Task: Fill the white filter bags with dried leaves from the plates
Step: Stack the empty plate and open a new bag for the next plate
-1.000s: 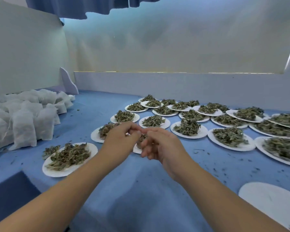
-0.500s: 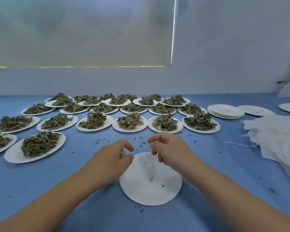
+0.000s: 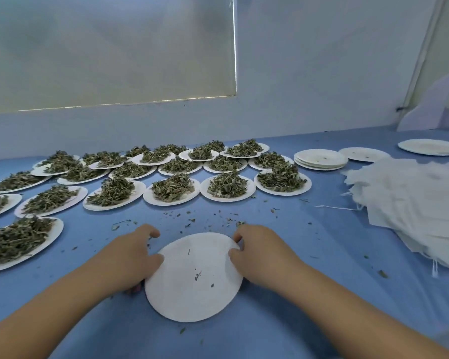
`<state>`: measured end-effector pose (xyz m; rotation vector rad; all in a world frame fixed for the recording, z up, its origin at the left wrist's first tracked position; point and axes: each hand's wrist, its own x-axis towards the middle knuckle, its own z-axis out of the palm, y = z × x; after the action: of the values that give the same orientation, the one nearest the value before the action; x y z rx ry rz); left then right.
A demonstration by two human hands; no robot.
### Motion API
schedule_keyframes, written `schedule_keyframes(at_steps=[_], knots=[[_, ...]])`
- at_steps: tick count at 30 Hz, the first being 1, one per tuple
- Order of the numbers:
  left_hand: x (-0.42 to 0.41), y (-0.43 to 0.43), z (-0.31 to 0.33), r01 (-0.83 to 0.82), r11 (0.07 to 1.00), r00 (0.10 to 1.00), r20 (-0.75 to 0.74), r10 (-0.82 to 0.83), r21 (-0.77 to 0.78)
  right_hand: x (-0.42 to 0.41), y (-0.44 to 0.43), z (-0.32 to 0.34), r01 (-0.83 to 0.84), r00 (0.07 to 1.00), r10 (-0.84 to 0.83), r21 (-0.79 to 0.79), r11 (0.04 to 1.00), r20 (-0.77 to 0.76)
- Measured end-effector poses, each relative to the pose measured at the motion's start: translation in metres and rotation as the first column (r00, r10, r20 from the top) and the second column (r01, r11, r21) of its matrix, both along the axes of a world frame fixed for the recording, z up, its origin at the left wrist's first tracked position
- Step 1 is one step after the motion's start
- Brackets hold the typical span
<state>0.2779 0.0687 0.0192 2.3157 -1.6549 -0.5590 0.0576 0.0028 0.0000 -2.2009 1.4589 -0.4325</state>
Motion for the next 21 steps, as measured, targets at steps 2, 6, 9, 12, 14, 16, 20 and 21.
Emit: schedule_keyframes(at_steps=[2,6,9,12,14,16,20,21], knots=[[0.001,-0.006,0.004,-0.039,0.996,0.990,-0.138,0.029,-0.075,-0.006,-0.011,0.003,0.016,0.988,-0.030,0.090,0.996,0.152],[-0.011,-0.042,0.010,-0.168,0.954,0.914,-0.402,0.058,-0.247,-0.027,-0.038,0.010,0.073,0.859,-0.223,0.320,0.945,0.461],[-0.035,-0.081,0.011,-0.243,0.915,0.816,-0.578,0.013,-0.322,-0.049,-0.060,0.015,0.103,0.726,-0.362,0.428,0.898,0.584],[-0.063,-0.116,0.010,-0.276,0.893,0.744,-0.667,-0.035,-0.354,-0.076,-0.084,0.020,0.141,0.586,-0.468,0.485,0.863,0.661],[-0.073,-0.130,0.003,-0.244,0.884,0.781,-0.621,-0.065,-0.399,-0.095,-0.102,0.027,0.156,0.494,-0.505,0.499,0.853,0.708],[-0.074,-0.135,-0.011,-0.163,0.878,0.835,-0.538,-0.121,-0.450,-0.112,-0.124,0.035,0.179,0.405,-0.511,0.483,0.857,0.758],[-0.064,-0.136,-0.027,-0.044,0.889,0.897,-0.411,-0.166,-0.456,-0.134,-0.179,0.048,0.252,0.224,-0.527,0.474,0.844,0.820],[-0.062,-0.136,-0.029,-0.037,0.886,0.894,-0.412,-0.177,-0.462,-0.136,-0.194,0.049,0.272,0.186,-0.538,0.483,0.832,0.822]])
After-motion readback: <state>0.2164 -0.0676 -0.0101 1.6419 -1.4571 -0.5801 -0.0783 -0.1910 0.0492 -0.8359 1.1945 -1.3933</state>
